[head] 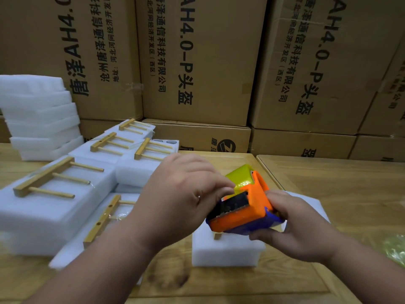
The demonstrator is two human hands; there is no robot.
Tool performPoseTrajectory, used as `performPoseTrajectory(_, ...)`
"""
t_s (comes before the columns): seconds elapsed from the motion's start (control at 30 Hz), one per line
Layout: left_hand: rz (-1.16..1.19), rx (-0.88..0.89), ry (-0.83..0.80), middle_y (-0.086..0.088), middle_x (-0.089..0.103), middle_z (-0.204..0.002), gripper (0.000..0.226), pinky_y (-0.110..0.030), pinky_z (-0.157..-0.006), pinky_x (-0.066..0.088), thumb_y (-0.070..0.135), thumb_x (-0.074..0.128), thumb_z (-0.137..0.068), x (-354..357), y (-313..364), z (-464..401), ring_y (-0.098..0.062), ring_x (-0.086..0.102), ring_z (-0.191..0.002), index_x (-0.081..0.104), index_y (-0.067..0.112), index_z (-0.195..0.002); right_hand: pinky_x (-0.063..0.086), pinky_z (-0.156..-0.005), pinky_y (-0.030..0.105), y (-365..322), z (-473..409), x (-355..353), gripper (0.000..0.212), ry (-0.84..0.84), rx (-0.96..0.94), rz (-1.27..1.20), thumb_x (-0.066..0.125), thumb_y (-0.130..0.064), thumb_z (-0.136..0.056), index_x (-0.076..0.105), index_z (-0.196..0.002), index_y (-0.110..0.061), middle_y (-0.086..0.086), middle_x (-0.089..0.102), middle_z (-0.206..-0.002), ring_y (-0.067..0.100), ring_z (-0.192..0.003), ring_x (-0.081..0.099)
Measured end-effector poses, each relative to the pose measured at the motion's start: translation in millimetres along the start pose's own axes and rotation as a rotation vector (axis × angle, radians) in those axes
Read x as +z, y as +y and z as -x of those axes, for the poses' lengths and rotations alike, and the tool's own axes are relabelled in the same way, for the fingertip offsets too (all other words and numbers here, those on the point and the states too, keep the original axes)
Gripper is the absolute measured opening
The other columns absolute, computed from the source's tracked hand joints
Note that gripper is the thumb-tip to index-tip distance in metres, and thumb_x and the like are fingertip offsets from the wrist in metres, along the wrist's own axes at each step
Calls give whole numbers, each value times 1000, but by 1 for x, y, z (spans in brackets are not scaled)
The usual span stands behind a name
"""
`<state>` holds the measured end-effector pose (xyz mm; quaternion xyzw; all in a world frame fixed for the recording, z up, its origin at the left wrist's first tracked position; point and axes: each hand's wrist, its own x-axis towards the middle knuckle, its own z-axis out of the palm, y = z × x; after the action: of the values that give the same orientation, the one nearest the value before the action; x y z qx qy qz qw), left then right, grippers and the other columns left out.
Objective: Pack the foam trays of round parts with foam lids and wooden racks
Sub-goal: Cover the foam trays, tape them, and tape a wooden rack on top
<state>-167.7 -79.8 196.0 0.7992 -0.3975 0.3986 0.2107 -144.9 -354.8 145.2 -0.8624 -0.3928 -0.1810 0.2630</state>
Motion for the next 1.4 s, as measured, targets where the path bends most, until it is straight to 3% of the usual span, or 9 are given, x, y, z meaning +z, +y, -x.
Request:
performPoseTrajectory(0.17,-48,25,219,8,74,-88,14,-46,-75,48,25,68,-98,3,4,4,-19,68,-85,80,18,-94,50,-74,29,18,0,-15,40,53,34,26,67,-64,-86,68,-94,-25,-13,65,-90,10,-84,62)
performPoseTrajectory(0.27,-24,-112,361,12,74,-88,11,-35,-82,50,25,69,-96,-4,-5,4,-8,66,-87,79,20,-94,53,-72,34,34,6,-32,39,51,149,16,72,-62,-80,70,-97,-27,-14,69,-91,9,-83,66)
performPoseTrajectory(0.43,298,-683,453,20,75,-80,16,-12,-71,51,30,71,-96,16,-14,17,-4,70,-83,78,33,-82,55,-75,37,38,-12,-74,34,-157,233,98,72,-65,-75,67,-96,-39,-17,70,-93,7,-88,67)
performPoseTrajectory(0.63,803,-1298,449,10,77,-83,20,-28,-67,49,39,69,-94,69,-30,41,0,62,-61,81,36,-78,57,-63,38,29,-69,-107,32,-284,383,213,76,-56,-76,68,-88,-27,-9,71,-76,10,-67,67)
performPoseTrajectory(0.8,1033,-1559,521,4,78,-84,25,-25,-54,49,36,70,-94,100,-41,63,-9,59,-53,78,16,-83,54,-61,39,14,-124,-97,41,-368,372,388,61,-60,-88,71,-74,-23,-5,69,-69,10,-64,65)
performPoseTrajectory(0.93,1089,-1696,557,7,76,-73,22,-19,-41,42,34,71,-95,113,-50,75,-8,58,-43,73,13,-92,56,-59,35,-3,-169,-84,42,-422,363,415,62,-62,-88,72,-77,-23,-7,70,-70,10,-67,68)
performPoseTrajectory(1.1,1027,-1771,550,13,74,-66,24,-19,-40,41,35,67,-96,133,-59,78,-6,63,-45,73,12,-90,47,-56,26,-25,-218,-58,42,-565,349,538,63,-64,-87,72,-81,-23,-6,71,-70,10,-69,68)
performPoseTrajectory(1.27,1019,-1801,547,-6,67,-56,33,-28,-53,41,33,68,-95,152,-59,85,-22,56,-50,71,5,-78,52,-58,25,-34,-245,-43,40,-663,386,564,64,-62,-88,73,-87,-23,-3,74,-76,13,-73,70)
performPoseTrajectory(1.4,958,-1852,505,-11,66,-54,30,-26,-50,40,26,66,-93,154,-61,89,-21,51,-44,69,4,-73,57,-63,27,-34,-253,-25,42,-718,374,603,63,-63,-88,73,-91,-22,-2,74,-80,14,-75,70)
